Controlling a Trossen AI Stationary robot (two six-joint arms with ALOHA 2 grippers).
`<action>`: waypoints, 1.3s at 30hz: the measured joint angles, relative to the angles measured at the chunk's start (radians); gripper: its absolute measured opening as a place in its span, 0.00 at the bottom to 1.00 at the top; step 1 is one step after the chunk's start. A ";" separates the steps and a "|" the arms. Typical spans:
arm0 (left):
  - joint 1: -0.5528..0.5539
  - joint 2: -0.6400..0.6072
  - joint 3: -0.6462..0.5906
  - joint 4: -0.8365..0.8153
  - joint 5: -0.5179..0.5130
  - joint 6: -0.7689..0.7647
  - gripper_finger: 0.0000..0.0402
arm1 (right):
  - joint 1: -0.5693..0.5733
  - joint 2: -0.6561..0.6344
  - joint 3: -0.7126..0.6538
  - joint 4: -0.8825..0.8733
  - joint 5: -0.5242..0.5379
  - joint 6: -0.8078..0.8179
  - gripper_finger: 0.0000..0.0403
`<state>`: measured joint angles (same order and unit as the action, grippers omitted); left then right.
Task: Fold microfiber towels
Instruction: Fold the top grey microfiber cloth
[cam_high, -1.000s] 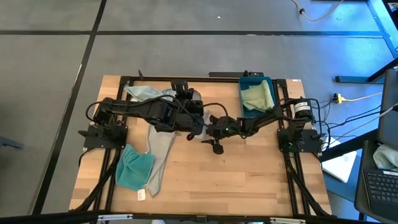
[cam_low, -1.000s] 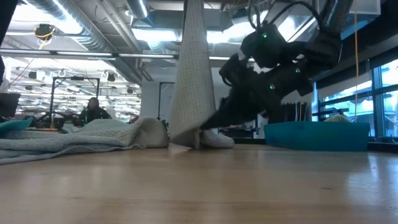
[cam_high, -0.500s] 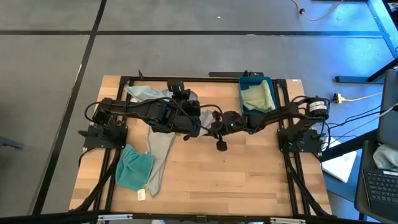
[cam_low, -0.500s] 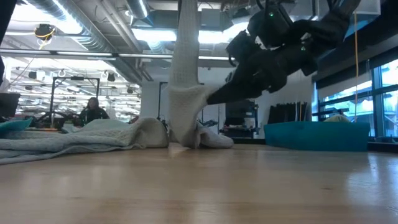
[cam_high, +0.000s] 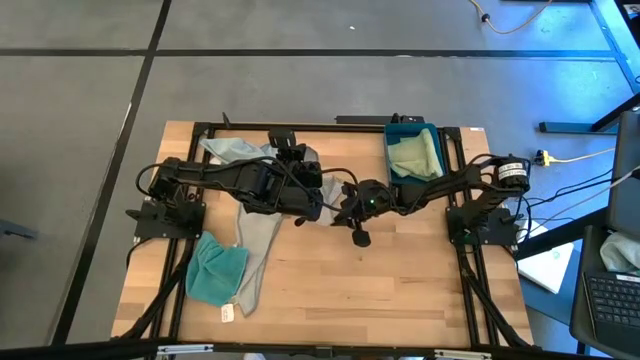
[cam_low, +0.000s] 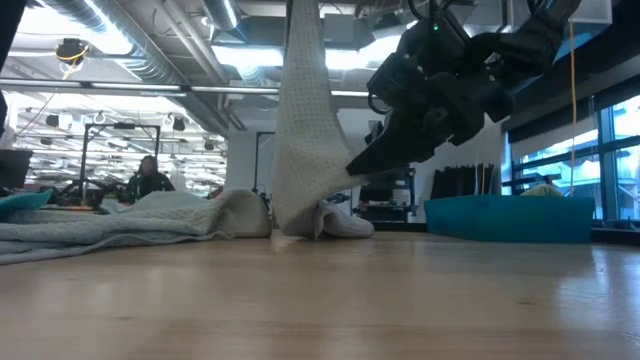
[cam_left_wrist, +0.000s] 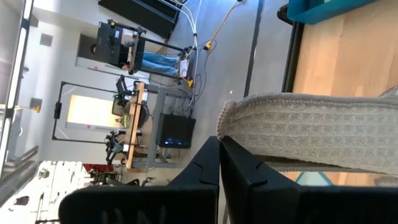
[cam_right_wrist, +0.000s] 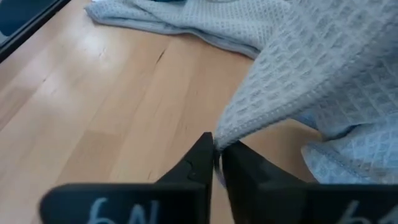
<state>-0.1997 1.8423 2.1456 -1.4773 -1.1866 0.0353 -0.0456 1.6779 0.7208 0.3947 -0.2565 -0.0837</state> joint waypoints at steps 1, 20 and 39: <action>0.000 0.000 0.000 0.000 0.000 0.000 0.00 | 0.000 0.000 0.000 0.000 0.000 0.000 0.03; 0.008 -0.054 -0.001 -0.049 -0.114 -0.058 0.00 | 0.018 -0.420 0.133 -0.307 0.987 -0.535 0.01; 0.005 -0.056 -0.001 -0.094 -0.123 -0.199 0.00 | -0.013 -0.665 0.194 -0.419 1.053 -0.828 0.02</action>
<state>-0.1948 1.7863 2.1445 -1.5715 -1.3097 -0.1641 -0.0587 1.0129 0.9150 -0.0241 0.7964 -0.9113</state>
